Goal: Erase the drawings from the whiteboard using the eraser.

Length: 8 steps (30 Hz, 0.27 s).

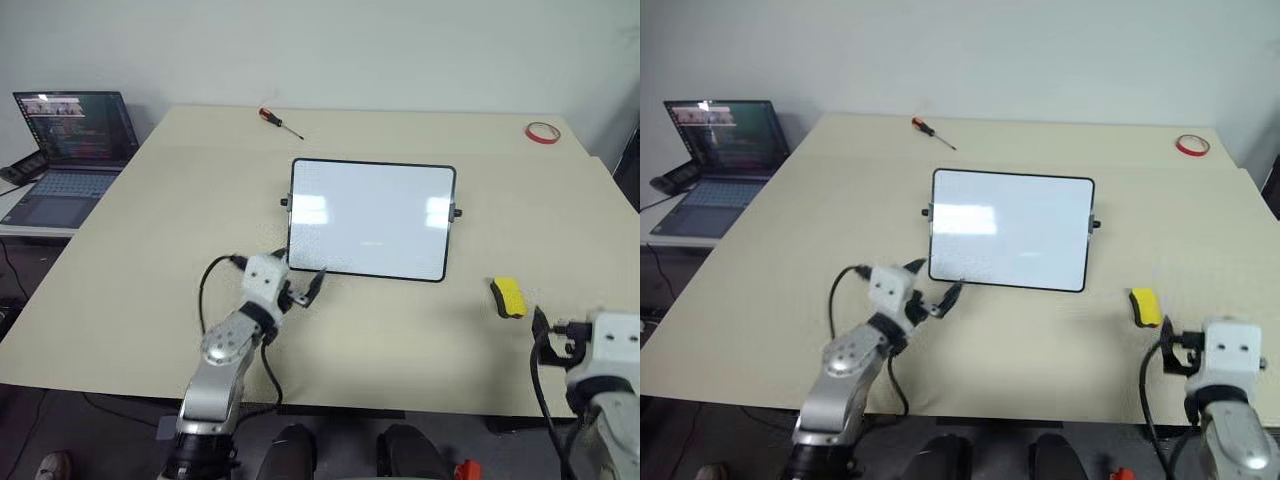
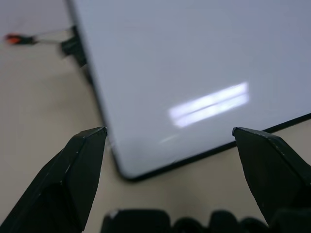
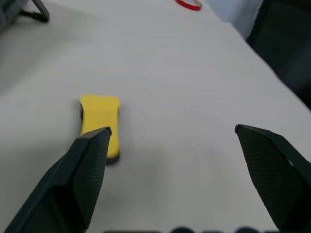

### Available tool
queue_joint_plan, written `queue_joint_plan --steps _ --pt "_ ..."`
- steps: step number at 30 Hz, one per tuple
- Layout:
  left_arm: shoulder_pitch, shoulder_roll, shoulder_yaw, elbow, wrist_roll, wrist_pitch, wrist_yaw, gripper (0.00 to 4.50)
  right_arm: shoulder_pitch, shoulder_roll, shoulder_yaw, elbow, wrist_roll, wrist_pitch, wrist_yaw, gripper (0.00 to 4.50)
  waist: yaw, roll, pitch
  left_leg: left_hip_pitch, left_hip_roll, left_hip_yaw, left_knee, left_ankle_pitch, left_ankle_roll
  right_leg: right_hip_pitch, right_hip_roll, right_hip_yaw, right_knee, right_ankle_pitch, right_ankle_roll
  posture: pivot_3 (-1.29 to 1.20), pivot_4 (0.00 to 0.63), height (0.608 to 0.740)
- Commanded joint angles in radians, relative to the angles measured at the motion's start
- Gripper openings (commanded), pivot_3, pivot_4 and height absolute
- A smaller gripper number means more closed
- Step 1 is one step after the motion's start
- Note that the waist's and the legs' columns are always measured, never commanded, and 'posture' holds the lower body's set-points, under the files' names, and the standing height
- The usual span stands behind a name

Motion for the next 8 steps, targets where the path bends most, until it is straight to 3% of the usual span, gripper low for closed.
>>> queue_joint_plan --steps 1,8 --pt "0.046 -0.02 0.015 -0.076 0.043 -0.042 0.098 4.5 0.062 0.022 0.02 0.022 -0.014 -0.167 -0.008 4.47 0.0 0.0 0.0 0.0 0.0 0.0 0.0 0.0 0.0 0.001 0.0 0.0 0.0 0.0 0.0 0.0 0.15 0.74" --pt "0.079 -0.035 -0.009 -0.095 0.046 -0.039 0.139 4.5 0.106 0.049 0.034 0.013 -0.005 -0.197 -0.019 4.47 0.003 -0.001 -0.001 0.002 -0.001 0.0 0.0 0.0 0.0 0.002 -0.001 0.0 -0.001 -0.002 0.004 0.0 0.15 0.74"
